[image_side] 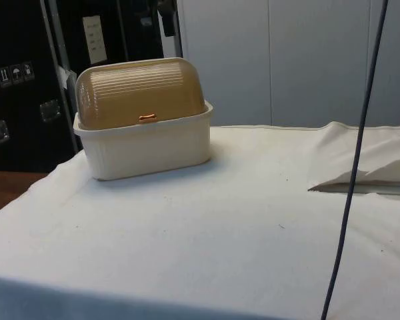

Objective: Open the lid, then close it.

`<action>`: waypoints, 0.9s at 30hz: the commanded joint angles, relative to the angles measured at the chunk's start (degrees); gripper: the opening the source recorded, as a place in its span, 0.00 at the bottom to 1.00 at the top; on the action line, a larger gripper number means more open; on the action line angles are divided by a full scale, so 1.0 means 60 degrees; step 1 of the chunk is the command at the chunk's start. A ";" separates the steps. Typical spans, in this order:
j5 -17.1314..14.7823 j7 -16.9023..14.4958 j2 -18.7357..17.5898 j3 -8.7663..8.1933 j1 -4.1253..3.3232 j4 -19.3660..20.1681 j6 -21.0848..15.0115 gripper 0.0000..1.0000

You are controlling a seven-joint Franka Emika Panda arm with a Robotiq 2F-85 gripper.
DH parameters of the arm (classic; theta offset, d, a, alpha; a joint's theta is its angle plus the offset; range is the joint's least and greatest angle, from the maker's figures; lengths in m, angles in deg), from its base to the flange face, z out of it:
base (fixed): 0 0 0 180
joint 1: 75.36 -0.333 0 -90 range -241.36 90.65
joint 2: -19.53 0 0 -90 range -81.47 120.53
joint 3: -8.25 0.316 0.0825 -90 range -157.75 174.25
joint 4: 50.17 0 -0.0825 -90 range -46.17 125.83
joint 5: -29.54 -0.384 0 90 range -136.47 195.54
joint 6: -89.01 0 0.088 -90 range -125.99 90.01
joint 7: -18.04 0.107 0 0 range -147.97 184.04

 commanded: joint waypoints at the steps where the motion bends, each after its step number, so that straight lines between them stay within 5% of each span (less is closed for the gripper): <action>1: 0.0000 0.0000 0.0019 0.0010 0.0000 0.0010 0.0000 0.98; 2: 0.0010 0.0029 0.0143 0.0010 -0.0010 0.0124 -0.0057 0.98; 18: 0.0010 0.0038 0.0267 0.0029 -0.0010 0.0248 -0.0086 0.03; 27: -0.0067 -0.0143 0.0267 0.0124 -0.0010 0.0277 -0.0382 0.00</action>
